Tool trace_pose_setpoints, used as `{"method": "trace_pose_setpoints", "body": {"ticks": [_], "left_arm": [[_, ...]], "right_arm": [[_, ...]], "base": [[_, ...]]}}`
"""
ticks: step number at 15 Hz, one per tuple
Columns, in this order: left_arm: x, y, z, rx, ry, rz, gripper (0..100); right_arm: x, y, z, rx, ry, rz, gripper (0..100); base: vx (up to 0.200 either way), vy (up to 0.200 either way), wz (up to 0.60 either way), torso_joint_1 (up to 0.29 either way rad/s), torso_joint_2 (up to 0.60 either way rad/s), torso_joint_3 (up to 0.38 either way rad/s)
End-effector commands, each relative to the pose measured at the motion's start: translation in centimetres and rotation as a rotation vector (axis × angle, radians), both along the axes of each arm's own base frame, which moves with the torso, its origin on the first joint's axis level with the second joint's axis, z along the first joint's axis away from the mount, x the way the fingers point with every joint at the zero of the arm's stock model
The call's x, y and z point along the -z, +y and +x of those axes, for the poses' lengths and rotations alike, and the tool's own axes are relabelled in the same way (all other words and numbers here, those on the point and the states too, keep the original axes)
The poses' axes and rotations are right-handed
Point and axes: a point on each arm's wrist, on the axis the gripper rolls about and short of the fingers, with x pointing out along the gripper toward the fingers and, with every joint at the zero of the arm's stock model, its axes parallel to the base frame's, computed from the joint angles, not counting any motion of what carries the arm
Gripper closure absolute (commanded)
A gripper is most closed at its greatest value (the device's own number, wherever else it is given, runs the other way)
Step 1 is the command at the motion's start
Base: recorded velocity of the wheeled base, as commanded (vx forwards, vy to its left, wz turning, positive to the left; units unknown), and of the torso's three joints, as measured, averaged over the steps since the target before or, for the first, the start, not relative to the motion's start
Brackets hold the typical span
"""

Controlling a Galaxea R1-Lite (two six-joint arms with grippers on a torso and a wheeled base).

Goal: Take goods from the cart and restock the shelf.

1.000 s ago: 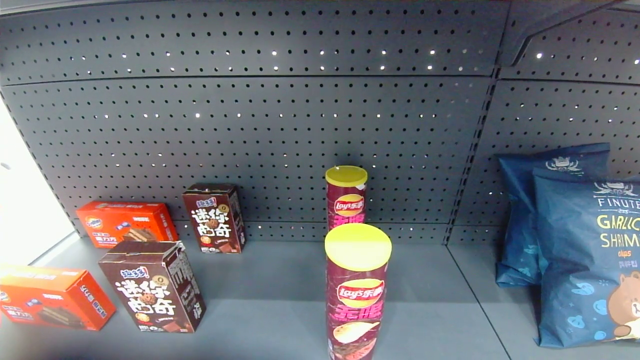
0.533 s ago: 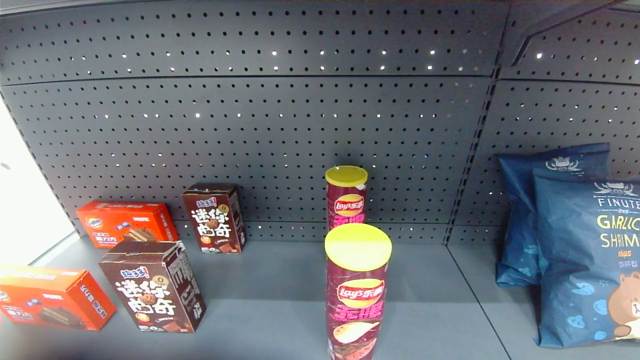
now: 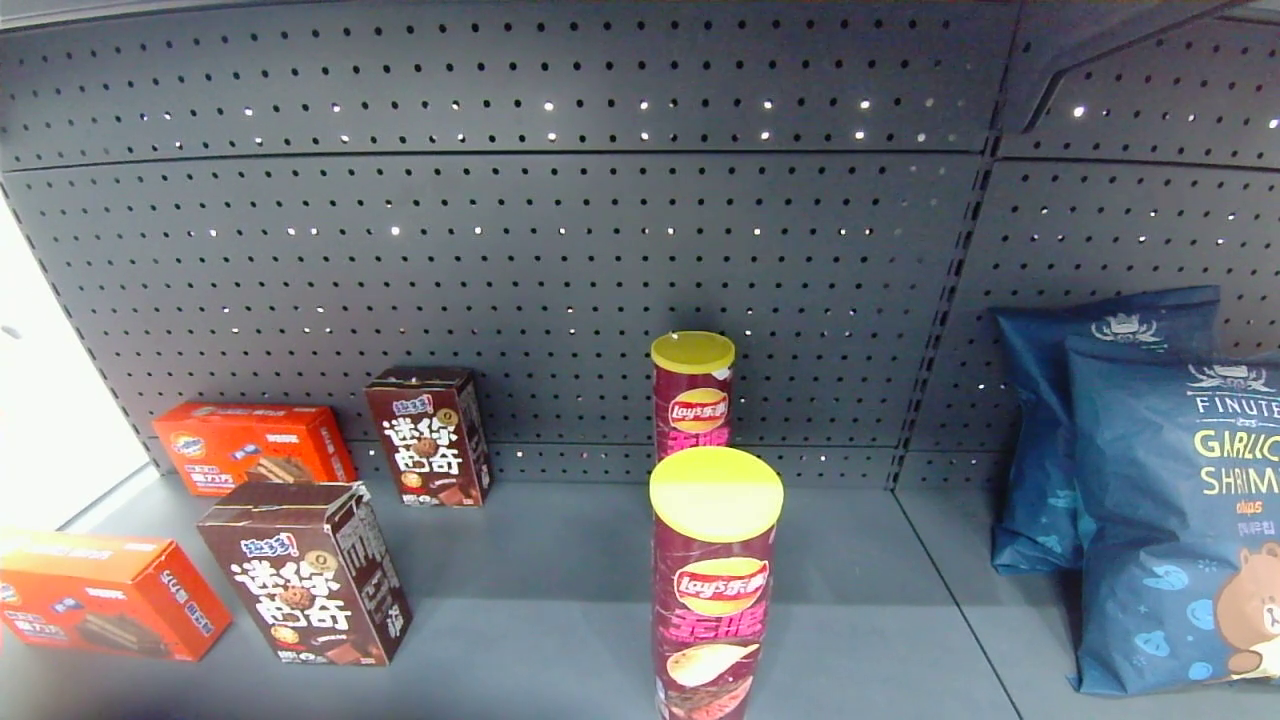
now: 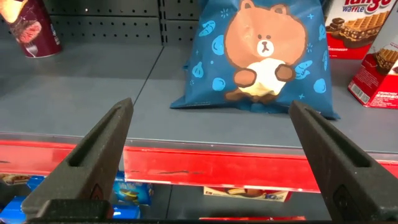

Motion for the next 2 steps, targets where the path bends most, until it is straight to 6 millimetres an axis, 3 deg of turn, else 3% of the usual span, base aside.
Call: {"method": "trace_pose_setpoints", "body": {"ticks": [1,2], "left_arm": [[0.01,0.00,-0.02,0.001,-0.002,-0.001,0],[0.01,0.00,-0.02,0.001,-0.002,0.000,0]], "right_arm": [[0.00,0.00,-0.01,0.000,-0.001,0.000,0],[0.00,0.00,-0.01,0.000,-0.001,0.001,0]], "base": [[0.000,0.000,0.00,0.000,0.00,0.000],[0.000,0.000,0.00,0.000,0.00,0.000]]}}
